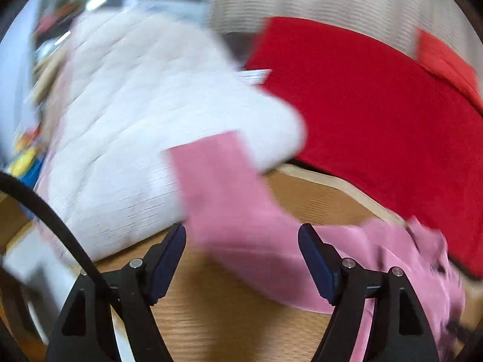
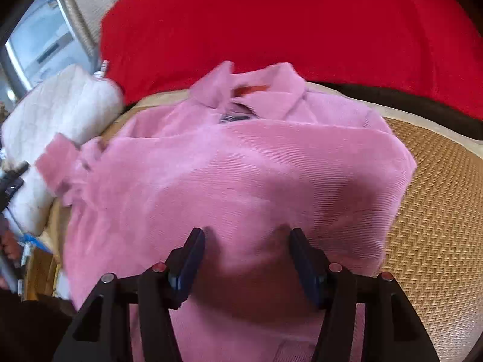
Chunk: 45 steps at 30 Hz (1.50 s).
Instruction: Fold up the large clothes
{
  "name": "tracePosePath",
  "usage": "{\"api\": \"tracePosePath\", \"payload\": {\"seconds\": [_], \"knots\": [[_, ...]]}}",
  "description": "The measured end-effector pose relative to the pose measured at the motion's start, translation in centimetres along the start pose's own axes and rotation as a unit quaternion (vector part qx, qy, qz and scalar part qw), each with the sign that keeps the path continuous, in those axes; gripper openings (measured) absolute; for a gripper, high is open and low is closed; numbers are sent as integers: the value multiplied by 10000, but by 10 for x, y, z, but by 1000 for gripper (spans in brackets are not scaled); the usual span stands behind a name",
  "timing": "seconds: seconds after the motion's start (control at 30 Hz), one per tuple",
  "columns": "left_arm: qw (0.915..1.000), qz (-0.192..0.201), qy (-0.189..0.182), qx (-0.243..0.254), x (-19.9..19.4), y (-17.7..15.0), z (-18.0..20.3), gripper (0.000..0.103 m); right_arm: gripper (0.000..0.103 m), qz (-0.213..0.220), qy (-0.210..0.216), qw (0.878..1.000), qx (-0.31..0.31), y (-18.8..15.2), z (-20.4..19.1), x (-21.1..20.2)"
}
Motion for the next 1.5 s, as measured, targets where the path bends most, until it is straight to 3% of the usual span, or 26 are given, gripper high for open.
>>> {"api": "tracePosePath", "payload": {"seconds": [0.1,0.17,0.33,0.4,0.53,0.7,0.8,0.83,0.87,0.97,1.07,1.17,1.3,1.37,1.5], "knots": [[9976,-124,214,-651,8,-6,-42,77,64,483,391,9980,93,14,-11,-23],[9945,-261,83,-1006,19,-13,-56,77,71,682,595,9957,179,20,-13,-30],[9871,-358,-78,-1560,41,-17,-71,77,74,652,706,9940,515,26,-11,-19],[9856,-382,-108,-1644,56,-15,-68,77,74,601,710,9941,560,27,-10,-14],[9798,-815,-130,-1821,92,-24,-60,77,73,591,722,9942,536,26,-11,-16],[9812,-788,-9,-1760,120,-14,-52,76,74,643,726,9937,563,27,-8,-17],[9801,-859,-132,-1786,137,-8,-49,34,73,612,727,9937,600,27,-7,-15],[9787,-918,-299,-1810,142,-8,-43,14,73,603,705,9939,597,27,-7,-14],[9798,-908,-343,-1749,145,-8,-36,7,73,600,671,9942,590,27,-6,-13],[9885,-641,-308,-1331,137,5,-13,4,69,721,587,9940,579,31,-6,-15],[9941,-199,-771,-743,108,27,40,4,68,893,565,9920,689,37,-1,-22],[9918,180,-1268,27,69,38,113,4,67,1077,633,9876,952,45,6,-34],[9731,547,-1790,1344,19,22,221,4,67,1290,529,9841,1104,49,16,-47],[9610,423,-2335,1421,5,4,264,4,68,1331,494,9819,1251,49,26,-51],[9211,-79,-3037,2436,-17,-68,348,7,68,1452,409,9779,1448,51,45,-61]]}}
Point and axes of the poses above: each gripper's, at about its wrist camera, not at the fingertips, and x roughly the way its jaws point, z to its right, y to its top, the point moved 10 cm from there along x, roughly the way its jaws point, and after that the axes turned 5 degrees about -y, right-handed, at the moved point
